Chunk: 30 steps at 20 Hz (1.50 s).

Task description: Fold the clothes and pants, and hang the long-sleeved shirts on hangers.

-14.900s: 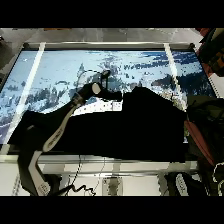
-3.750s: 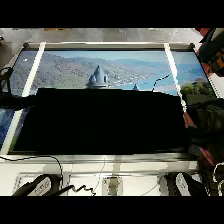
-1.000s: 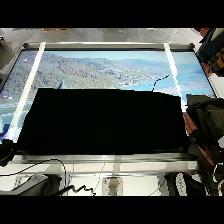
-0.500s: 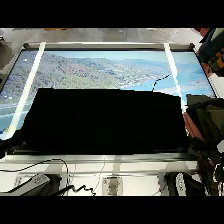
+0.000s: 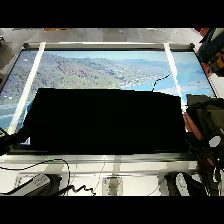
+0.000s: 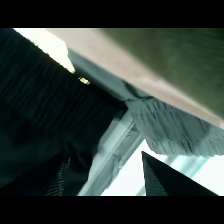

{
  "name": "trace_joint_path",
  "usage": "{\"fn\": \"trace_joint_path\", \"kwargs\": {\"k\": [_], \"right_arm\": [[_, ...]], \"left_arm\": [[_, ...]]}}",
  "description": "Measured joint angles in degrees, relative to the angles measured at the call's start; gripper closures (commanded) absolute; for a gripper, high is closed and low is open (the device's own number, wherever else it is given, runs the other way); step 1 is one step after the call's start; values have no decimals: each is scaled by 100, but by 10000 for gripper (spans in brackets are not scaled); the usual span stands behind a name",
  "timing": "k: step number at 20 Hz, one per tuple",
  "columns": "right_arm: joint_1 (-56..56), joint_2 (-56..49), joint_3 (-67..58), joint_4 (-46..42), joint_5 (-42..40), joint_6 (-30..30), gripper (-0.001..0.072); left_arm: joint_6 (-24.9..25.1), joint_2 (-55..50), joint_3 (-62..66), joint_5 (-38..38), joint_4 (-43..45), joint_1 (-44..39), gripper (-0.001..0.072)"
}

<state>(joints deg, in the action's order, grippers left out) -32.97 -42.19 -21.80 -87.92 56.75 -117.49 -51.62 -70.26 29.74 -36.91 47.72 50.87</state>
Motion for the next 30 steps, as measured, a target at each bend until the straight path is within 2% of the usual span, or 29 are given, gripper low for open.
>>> {"fn": "trace_joint_path", "kwargs": {"k": [1, 2, 4, 5, 6, 8, 10, 13, 16, 20, 24, 27, 30], "right_arm": [[-31, -105, 59, 24, -129, -125, 181], [-48, -199, 109, 44, -247, -208, 228], [-70, -343, 177, 125, -575, -278, 352], [-74, -389, 201, 192, -767, -273, 458], [-74, -424, 214, 234, -946, -249, 534], [-81, -463, 232, 286, -1318, -201, 543], [-81, -483, 243, 341, -1480, -168, 692], [-85, -413, 205, 361, -1364, -133, 692], [-85, -42, 28, 313, -896, 138, 693], [-85, 922, -343, 92, -79, 439, 693], [-85, 1982, -708, 120, 509, 590, 694], [-85, 2406, -940, 496, 468, 629, 694], [-85, 2181, -1038, 1108, -151, 649, 694]], "left_arm": [[-2, 0, 0, 11, 0, -7, 695], [-2, 0, 0, 24, 0, -15, 695], [-2, 0, 0, 33, -2, -20, 695], [0, 0, 0, 42, -2, -24, 695], [0, -2, 0, 44, -4, -24, 695], [0, -2, 0, 48, -7, -24, 695], [-2, -2, 0, 46, -42, -24, 695], [-2, 35, 2, 0, -210, -24, 695], [-2, 278, 79, -245, -280, -17, 695], [-4, 1064, 337, -614, -372, -7, 696], [-286, 2120, 479, -599, -501, -7, 699], [-835, 2686, 678, -199, -584, -17, 701], [-1180, 2544, 1158, 63, -623, -164, 701]]}}
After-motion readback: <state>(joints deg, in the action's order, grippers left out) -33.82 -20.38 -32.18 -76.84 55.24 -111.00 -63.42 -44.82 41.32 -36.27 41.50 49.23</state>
